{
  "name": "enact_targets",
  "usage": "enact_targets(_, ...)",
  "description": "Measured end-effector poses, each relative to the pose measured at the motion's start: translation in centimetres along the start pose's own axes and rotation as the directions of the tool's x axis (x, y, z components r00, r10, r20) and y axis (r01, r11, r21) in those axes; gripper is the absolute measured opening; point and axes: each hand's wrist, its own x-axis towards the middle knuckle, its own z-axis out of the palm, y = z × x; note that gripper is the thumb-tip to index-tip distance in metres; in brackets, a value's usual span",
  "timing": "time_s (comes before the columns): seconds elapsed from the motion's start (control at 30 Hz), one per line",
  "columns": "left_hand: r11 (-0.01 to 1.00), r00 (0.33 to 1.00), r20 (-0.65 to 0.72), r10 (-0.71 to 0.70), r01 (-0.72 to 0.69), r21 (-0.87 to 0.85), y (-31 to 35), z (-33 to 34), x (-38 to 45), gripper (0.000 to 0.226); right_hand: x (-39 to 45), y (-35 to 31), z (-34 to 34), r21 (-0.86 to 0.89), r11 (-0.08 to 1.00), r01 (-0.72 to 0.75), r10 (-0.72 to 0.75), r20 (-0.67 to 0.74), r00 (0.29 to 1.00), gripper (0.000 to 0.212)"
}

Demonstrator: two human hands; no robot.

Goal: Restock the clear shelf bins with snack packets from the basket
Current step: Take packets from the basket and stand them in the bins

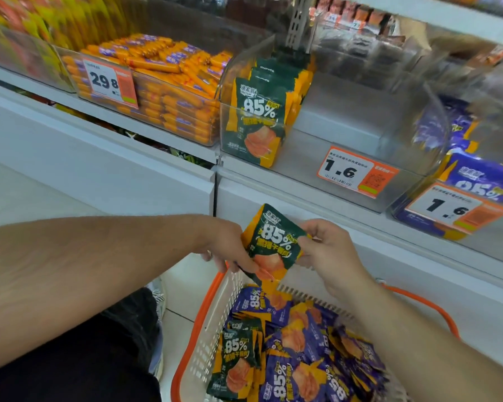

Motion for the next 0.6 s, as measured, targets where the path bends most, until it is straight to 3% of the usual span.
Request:
enact_targets(0.1,0.977,0.993,-0.062,0.105,-0.115,-0.18,-0.1,-0.4,-0.4,0.024,-0.2,-1.5,-0.5,0.158,0.987,-0.005,0.008,-0.023,1.0,0.024)
enact_targets(0.17,0.938,0.967,-0.147,0.208,-0.24,-0.252,0.0,-0.7,-0.9,0.012,0.0,-2.0,-0.8,0.345,0.936,-0.072,0.089,-0.033,0.996,0.021)
enact_targets(0.3,0.848,0.894,-0.279,0.351,-0.43,-0.311,0.5,-1.6,-1.8,0.023,0.3,-2.8,-1.3,0.579,0.789,-0.207,0.225,0.041,0.973,0.019)
enact_targets(0.4,0.846,0.843,-0.388,0.373,-0.481,-0.23,0.9,-2.1,-2.2,0.023,0.1,-3.4,-1.5,0.468,0.857,-0.216,0.202,0.08,0.976,0.012)
enact_targets(0.53,0.865,0.729,-0.596,0.336,-0.49,-0.112,0.9,-3.2,-2.3,0.019,0.0,-5.4,-1.7,0.21,0.977,0.023,-0.029,0.024,0.999,0.033)
enact_targets(0.6,0.868,0.62,-0.714,0.326,-0.496,-0.034,1.3,-4.1,-3.0,0.024,0.0,-7.2,-1.4,0.176,0.974,0.143,-0.143,-0.015,0.99,0.03)
